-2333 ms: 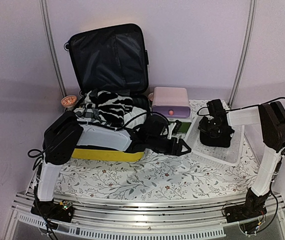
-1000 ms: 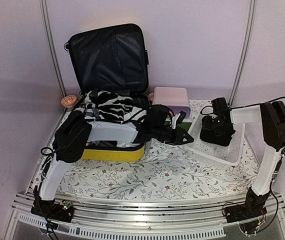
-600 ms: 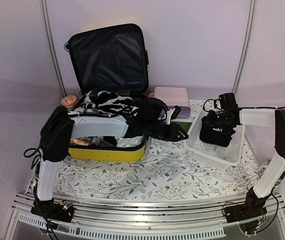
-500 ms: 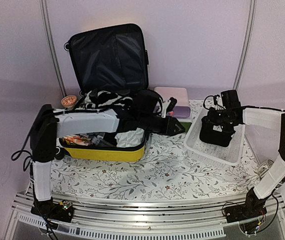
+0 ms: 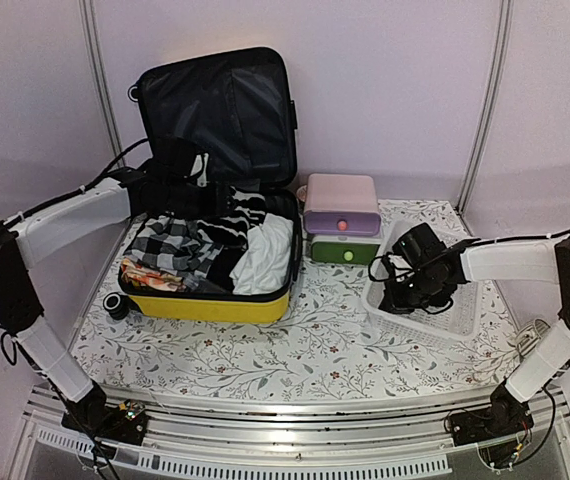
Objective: Open, take out, and arrange the luggage
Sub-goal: Pick up the clothes from the opened luggage.
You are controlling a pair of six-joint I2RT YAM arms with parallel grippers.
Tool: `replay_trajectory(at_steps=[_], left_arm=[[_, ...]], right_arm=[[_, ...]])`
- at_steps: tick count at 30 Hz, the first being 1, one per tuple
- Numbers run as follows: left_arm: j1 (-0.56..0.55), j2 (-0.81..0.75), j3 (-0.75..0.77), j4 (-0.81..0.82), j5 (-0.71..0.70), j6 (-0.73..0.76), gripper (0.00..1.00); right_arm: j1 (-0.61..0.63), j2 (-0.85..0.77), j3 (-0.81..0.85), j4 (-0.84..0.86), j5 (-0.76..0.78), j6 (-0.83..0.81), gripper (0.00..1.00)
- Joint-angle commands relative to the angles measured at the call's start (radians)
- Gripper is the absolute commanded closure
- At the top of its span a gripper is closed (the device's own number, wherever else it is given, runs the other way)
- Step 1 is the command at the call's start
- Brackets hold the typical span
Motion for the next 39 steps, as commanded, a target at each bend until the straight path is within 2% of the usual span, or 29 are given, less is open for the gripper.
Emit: replay_trajectory(at_steps=[1,7,11,17,22,30,34,39], left_arm=[[0.113,-0.040,-0.028,-0.047,-0.028,0.028,0.41],[0.227,-0.014,-0.019,-0.070,-0.052,0.026,0.37],[0.286,0.004,-0.025,-0.075,-0.032,0.001,0.36],[0.354,-0.026,-0.058,-0.044,-0.061,-0.020,0.25],[0.448,0.001,-0.034,0.004,0.083,-0.043,0.22],[0.535,0.072,0.002,0.124,0.268,-0.139,0.19],[0.537,0.116,0.048,0.091,0.247,-0.120,0.19],[0.540,0.189,0.095,0.087,0.326,-0.161,0.20]], right_arm=[[0.097,-0.060,0.025,-0.008,-0.070,0.036,0.97],[0.096,-0.132,0.108,-0.076,0.119,0.051,0.96],[0.097,-0.170,0.155,-0.087,0.161,0.041,0.95],[0.097,-0.182,0.185,-0.073,0.180,0.035,0.94],[0.097,-0.161,0.192,-0.051,0.167,0.036,0.94],[0.097,-0.135,0.202,-0.025,0.134,0.048,0.94],[0.096,-0.141,0.210,-0.020,0.135,0.043,0.94],[0.098,-0.133,0.225,-0.014,0.139,0.036,0.94]])
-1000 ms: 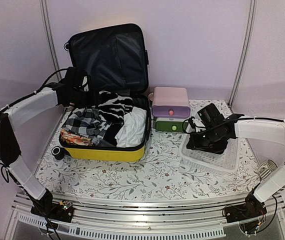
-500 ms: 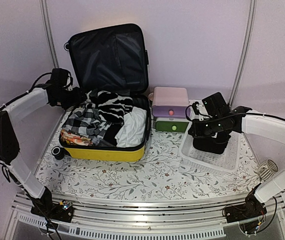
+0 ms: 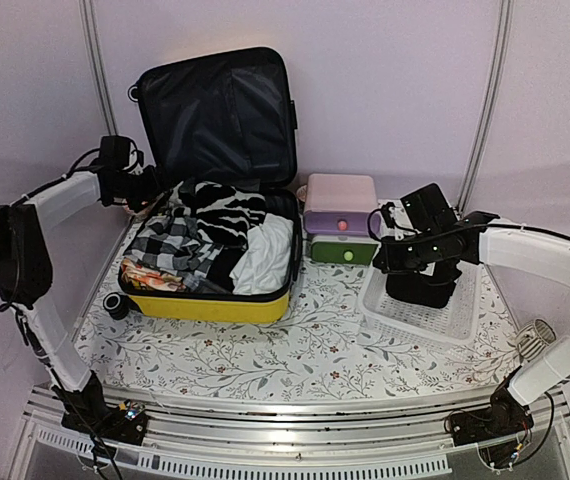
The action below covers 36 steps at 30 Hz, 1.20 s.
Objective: Open, take out, and arrange the luggage
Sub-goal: Pick up the clothes from the opened luggage.
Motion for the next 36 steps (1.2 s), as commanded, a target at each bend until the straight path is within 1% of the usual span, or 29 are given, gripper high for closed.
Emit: replay_trajectory(at_steps=[1,4,8,12,14,17,20,22,25,29,32,36], left_arm=[[0.008,0.054,0.044,0.020,0.100,-0.046,0.21],[0.007,0.064,0.030,0.048,0.135,-0.072,0.21],[0.005,0.025,0.019,0.000,0.123,-0.046,0.24],[-0.002,-0.110,-0.070,-0.067,0.032,0.018,0.23],[-0.002,-0.201,-0.139,-0.106,-0.003,0.041,0.22],[-0.002,-0.309,-0.231,-0.113,0.006,0.060,0.21],[-0.001,-0.362,-0.287,-0.075,0.039,0.055,0.20],[-0.001,-0.350,-0.288,-0.050,0.049,0.039,0.20],[-0.002,-0.290,-0.252,-0.004,0.068,0.019,0.21],[-0.001,-0.173,-0.169,0.055,0.107,-0.020,0.19],[0.000,-0.067,-0.088,0.087,0.143,-0.078,0.17],[-0.002,0.056,-0.035,0.168,0.215,-0.170,0.16]], right_arm=[[0.000,0.012,0.048,0.028,-0.010,-0.003,0.94],[-0.001,0.023,0.057,0.028,-0.017,-0.003,0.94],[-0.001,0.020,0.059,0.028,-0.018,-0.005,0.94],[-0.001,0.019,0.055,0.029,-0.011,-0.007,0.94],[-0.001,0.027,0.056,0.034,-0.018,-0.007,0.94],[-0.001,0.038,0.064,0.055,-0.042,-0.010,0.94],[0.000,0.047,0.077,0.080,-0.066,-0.017,0.94],[-0.001,0.052,0.090,0.088,-0.075,-0.023,0.93],[-0.001,0.059,0.111,0.079,-0.081,-0.028,0.93],[0.000,0.040,0.104,0.071,-0.072,-0.027,0.93],[-0.001,0.022,0.086,0.068,-0.056,-0.024,0.93],[-0.001,0.012,0.075,0.070,-0.047,-0.015,0.92]])
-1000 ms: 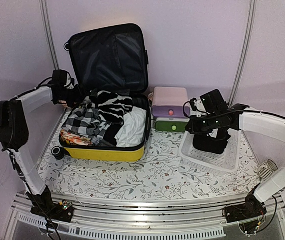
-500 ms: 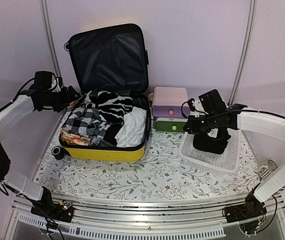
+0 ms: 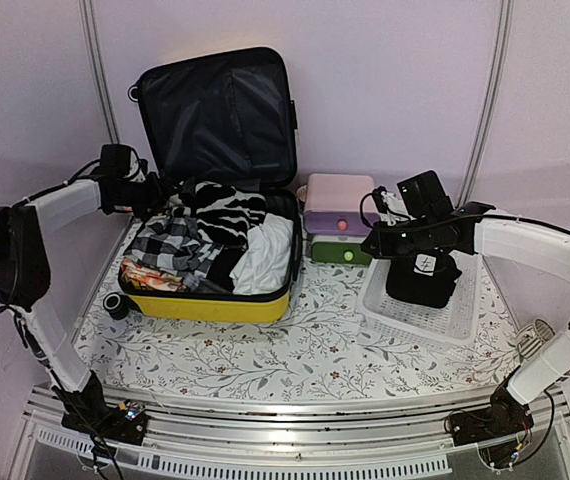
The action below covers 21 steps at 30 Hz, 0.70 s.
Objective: Open, take out, and arrange the luggage
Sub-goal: Pick up the clothes from the opened luggage.
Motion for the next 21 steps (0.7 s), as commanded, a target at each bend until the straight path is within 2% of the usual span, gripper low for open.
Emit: replay_trajectory(at_steps=[1,8,10,13,15,19,21], left_arm=[[-0.004,0.105,0.067,0.120,0.100,-0.119,0.16],[-0.024,0.254,0.143,0.144,0.098,-0.164,0.14],[-0.024,0.269,0.148,0.181,0.133,-0.184,0.19],[-0.027,0.260,0.137,0.264,0.165,-0.219,0.37],[-0.032,0.245,0.142,0.278,0.139,-0.211,0.50],[-0.039,0.231,0.170,0.271,0.110,-0.171,0.84],[-0.044,0.232,0.190,0.272,0.143,-0.158,0.93]], right_arm=[[-0.001,-0.034,-0.014,0.008,0.019,0.001,0.92],[-0.002,-0.025,0.000,0.007,0.023,-0.008,0.92],[-0.001,-0.022,0.003,0.007,0.024,-0.010,0.92],[-0.001,-0.020,0.002,0.009,0.022,-0.009,0.92],[-0.001,-0.019,-0.002,0.010,0.021,-0.007,0.92],[-0.001,-0.020,-0.018,0.020,0.019,-0.003,0.92],[-0.001,-0.018,-0.023,0.022,0.015,0.000,0.93]])
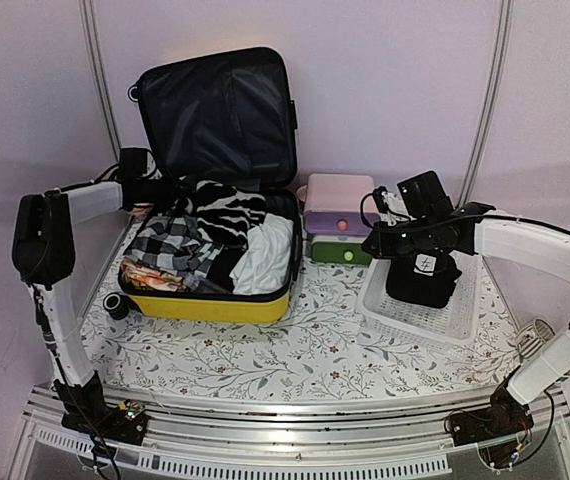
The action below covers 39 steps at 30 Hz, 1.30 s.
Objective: Open, take out, and arrange the luggage
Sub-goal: Pick up the clothes from the opened luggage.
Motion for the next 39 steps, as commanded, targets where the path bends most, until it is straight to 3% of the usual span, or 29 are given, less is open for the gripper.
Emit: replay_trajectory(at_steps=[1,6,12,15,19,24,27,30,34,39], left_arm=[[-0.023,-0.022,0.060,0.043,0.055,0.034,0.94],[-0.048,-0.091,0.086,0.051,0.102,0.027,1.00],[-0.086,-0.219,0.060,0.065,0.071,0.002,1.00],[-0.090,-0.291,-0.006,0.096,0.062,-0.023,1.00],[-0.109,-0.369,-0.101,0.111,0.037,-0.032,1.00],[-0.117,-0.451,-0.257,0.170,0.062,-0.046,1.00],[-0.120,-0.530,-0.380,0.280,0.104,-0.068,1.00],[-0.140,-0.611,-0.499,0.378,0.139,-0.058,1.00],[-0.178,-0.725,-0.646,0.411,0.153,0.017,1.00],[-0.270,-0.872,-0.870,0.471,0.094,0.042,0.98]], right_arm=[[-0.001,-0.012,-0.022,0.021,0.002,0.000,0.92],[-0.001,-0.005,-0.013,0.041,-0.025,0.000,0.92],[0.025,0.031,0.036,0.138,-0.152,-0.043,0.87],[0.069,0.096,0.146,0.184,-0.168,-0.076,0.82],[0.131,0.211,0.265,0.253,-0.168,-0.100,0.68],[0.194,0.345,0.384,0.344,-0.157,-0.103,0.33],[0.212,0.429,0.445,0.391,-0.164,-0.113,0.20],[0.212,0.500,0.479,0.472,-0.201,-0.105,0.14],[0.214,0.574,0.584,0.482,-0.269,-0.079,0.12],[0.228,0.593,0.586,0.492,-0.341,-0.035,0.11]])
